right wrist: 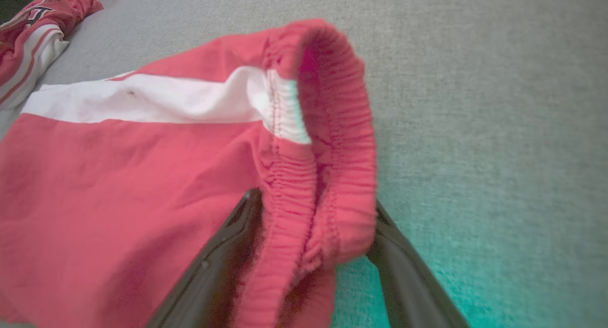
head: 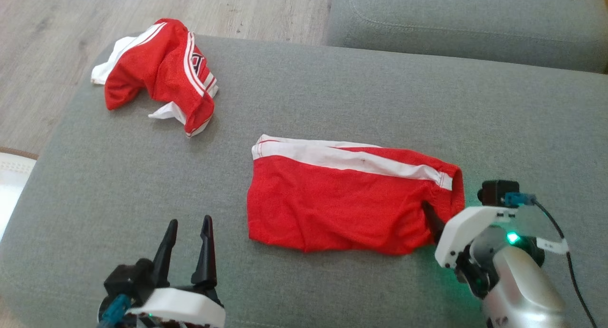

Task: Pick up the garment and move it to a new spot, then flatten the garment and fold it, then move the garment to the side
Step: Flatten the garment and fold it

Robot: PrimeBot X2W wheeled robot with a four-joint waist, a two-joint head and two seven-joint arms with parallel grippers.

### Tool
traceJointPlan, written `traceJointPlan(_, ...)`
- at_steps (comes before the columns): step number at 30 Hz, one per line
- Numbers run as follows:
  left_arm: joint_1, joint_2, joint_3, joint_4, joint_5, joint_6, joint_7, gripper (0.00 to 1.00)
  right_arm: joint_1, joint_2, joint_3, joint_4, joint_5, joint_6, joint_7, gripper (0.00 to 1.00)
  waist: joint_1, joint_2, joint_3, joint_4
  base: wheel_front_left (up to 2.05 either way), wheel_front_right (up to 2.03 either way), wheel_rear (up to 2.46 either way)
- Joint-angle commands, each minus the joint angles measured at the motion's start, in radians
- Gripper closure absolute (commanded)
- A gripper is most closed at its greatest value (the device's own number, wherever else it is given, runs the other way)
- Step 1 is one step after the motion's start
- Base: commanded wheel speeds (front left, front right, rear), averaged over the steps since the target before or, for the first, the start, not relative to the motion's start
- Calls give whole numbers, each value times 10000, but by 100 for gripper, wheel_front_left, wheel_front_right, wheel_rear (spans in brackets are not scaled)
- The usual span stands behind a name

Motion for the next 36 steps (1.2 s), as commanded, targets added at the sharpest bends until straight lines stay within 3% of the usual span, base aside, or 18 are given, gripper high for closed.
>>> traceJointPlan(1, -427, 83, 484, -217, 106, -24, -119, 0, -465, -16, 316, -118, 106, 39, 8, 2, 0, -1, 22, 15, 0, 0, 0)
traceJointPlan(2, -415, 75, 510, -213, 118, -35, -120, 0, -559, -16, 378, 28, 216, 39, -9, 42, 0, -1, 37, 17, 0, 0, 0)
traceJointPlan(3, -407, 69, 537, -199, 131, -51, -121, 0, -654, -16, 455, 159, 330, 39, -26, 61, 0, -1, 54, 7, 0, 0, 0)
traceJointPlan(4, -402, 65, 564, -187, 146, -65, -121, 0, -759, -16, 542, 276, 434, 39, -37, 73, 0, -1, 73, -19, 0, 0, 0)
traceJointPlan(5, -395, 57, 580, -191, 170, -65, -122, 0, -872, -16, 618, 371, 556, 39, -55, 100, 0, -1, 92, -61, 0, 0, 0)
traceJointPlan(12, -399, 5, 726, -269, 326, -97, -124, 0, -1620, -104, 656, 559, 919, 39, -64, 100, 0, -1, 196, -657, 0, 0, 0)
traceJointPlan(23, -467, -288, 697, -124, 559, -281, -125, 0, -1069, -2184, -484, -722, 1256, 39, 1005, 100, 0, -1, 466, -1419, 0, 0, 0)
traceJointPlan(27, -544, -308, 697, -74, 600, -339, -125, 0, -907, -1879, -540, -1439, 1548, 39, 1239, 100, 0, -1, 532, -1455, 0, 0, 0)
traceJointPlan(36, -678, -348, 631, 4, 649, -437, -123, 0, -694, -400, 397, -3414, 1988, 39, 1620, 100, 0, -1, 536, -1152, 0, 0, 0)
